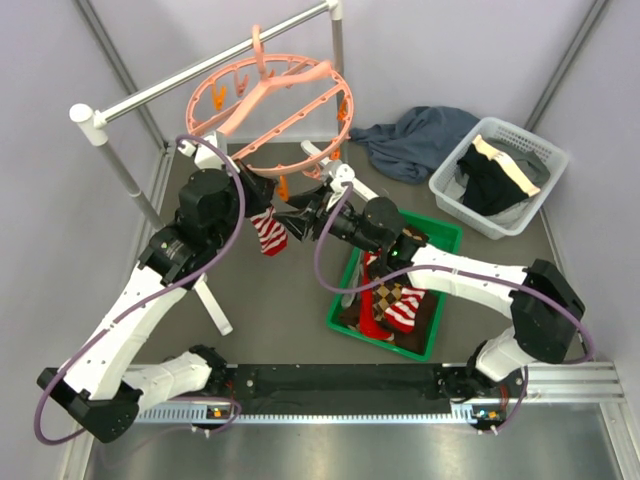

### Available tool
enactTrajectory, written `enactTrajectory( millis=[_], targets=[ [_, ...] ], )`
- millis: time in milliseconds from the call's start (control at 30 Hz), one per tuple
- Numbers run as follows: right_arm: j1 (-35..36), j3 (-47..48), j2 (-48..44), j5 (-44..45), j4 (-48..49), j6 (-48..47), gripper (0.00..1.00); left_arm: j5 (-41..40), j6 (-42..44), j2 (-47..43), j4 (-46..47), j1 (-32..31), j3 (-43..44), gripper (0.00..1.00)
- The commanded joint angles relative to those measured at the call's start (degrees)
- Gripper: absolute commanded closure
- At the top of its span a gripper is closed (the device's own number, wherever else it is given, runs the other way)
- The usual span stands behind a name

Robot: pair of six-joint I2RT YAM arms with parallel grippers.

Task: Clip the socks to the hanger
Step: Open the clamp at the hanger.

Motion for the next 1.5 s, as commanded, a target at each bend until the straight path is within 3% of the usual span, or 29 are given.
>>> enactTrajectory(
  millis=[0, 333, 433, 600, 800, 1133, 1333, 1467],
  targets=[
    [-1.0, 3.8, 0.4, 0.6, 4.9, 2.0, 0.52, 0.9, 0.3, 0.2, 1.0, 0.0, 2.4, 1.0],
    [-1.3, 4.8, 0.9, 0.4, 6.0, 2.8, 0.64, 1.1, 0.5, 0.1, 0.2, -0.1, 2.7, 1.0],
    [-1.3, 5.5, 1.1, 0.4, 5.4, 2.8, 0.73, 1.1, 0.6, -0.1, 0.2, 0.0, 2.8, 1.0],
    [-1.3, 5.3, 1.2, 0.3, 4.9, 2.8, 1.0, 1.9, 0.6, -0.4, 0.5, -0.1, 3.3, 0.98],
    [-1.3, 5.3, 1.0, 0.3, 4.3, 2.7, 1.0, 2.8, 0.6, -2.1, 0.2, 0.0, 3.6, 0.68],
    [-1.0, 5.4, 1.0, 1.9, 3.1, 1.7, 1.0, 5.7, 4.6, -2.0, 1.2, 0.0, 3.0, 0.39],
    [-0.3, 5.9, 0.8, 3.5, 1.5, -0.8, 1.0, 6.9, 7.2, -0.2, 1.7, 0.0, 3.0, 0.33],
    [0.3, 6.0, 0.9, 4.5, 0.9, -2.3, 1.0, 4.0, 8.5, 0.3, 2.4, 0.0, 2.9, 0.4]
  ],
)
